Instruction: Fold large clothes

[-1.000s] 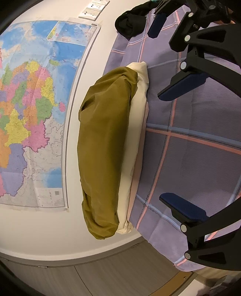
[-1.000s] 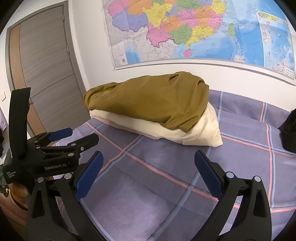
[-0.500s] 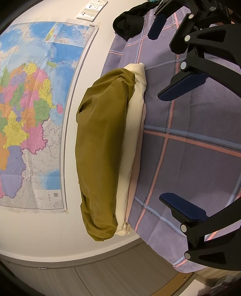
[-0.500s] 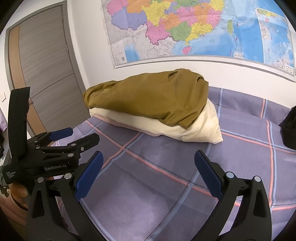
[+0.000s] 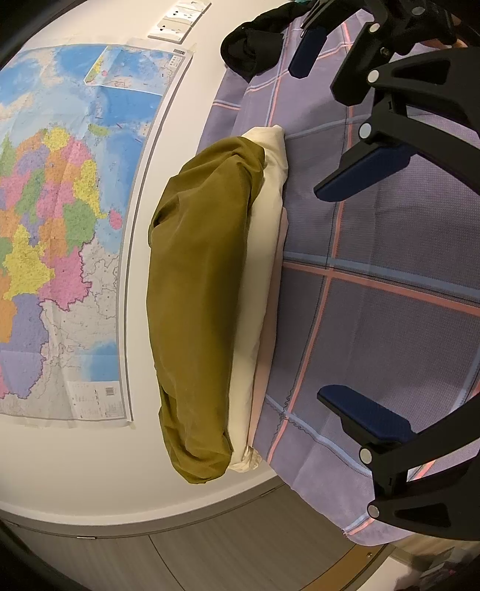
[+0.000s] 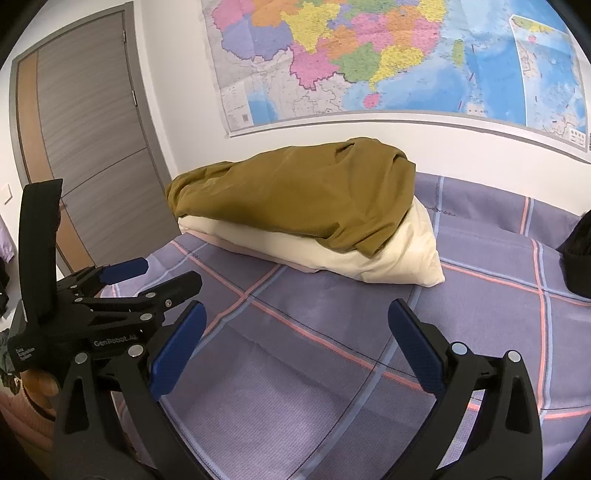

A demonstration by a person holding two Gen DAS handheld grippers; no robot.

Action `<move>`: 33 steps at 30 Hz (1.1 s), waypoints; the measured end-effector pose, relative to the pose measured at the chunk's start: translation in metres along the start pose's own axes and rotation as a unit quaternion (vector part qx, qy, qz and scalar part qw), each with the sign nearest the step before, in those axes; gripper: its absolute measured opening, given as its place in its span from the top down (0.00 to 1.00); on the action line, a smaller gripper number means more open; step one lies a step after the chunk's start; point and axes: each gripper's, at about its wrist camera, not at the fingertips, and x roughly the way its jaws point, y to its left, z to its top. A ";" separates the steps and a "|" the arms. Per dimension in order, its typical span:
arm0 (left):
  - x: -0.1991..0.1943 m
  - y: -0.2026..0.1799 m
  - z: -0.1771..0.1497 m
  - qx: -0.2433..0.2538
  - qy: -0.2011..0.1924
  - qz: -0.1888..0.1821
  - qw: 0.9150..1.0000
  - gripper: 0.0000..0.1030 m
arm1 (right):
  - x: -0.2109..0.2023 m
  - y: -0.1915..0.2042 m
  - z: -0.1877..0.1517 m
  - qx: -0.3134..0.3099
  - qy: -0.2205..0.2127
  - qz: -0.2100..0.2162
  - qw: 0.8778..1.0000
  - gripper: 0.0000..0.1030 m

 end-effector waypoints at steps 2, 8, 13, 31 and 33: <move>0.000 0.000 0.000 0.000 -0.001 0.001 1.000 0.07 | 0.000 0.000 0.000 -0.001 0.002 0.000 1.000 0.06; 0.000 0.000 -0.001 0.002 -0.001 0.000 1.000 0.07 | 0.001 0.001 0.000 -0.002 0.003 0.002 1.000 0.06; 0.000 -0.001 -0.001 0.006 -0.001 -0.001 1.000 0.07 | 0.001 0.000 0.000 -0.001 0.001 0.002 1.000 0.06; -0.003 -0.009 -0.005 0.012 -0.002 -0.008 1.000 0.07 | -0.002 0.000 -0.003 -0.001 -0.001 -0.001 1.000 0.06; -0.004 -0.010 -0.006 0.015 -0.007 -0.008 1.000 0.07 | -0.004 0.000 -0.004 -0.001 0.000 -0.002 1.000 0.06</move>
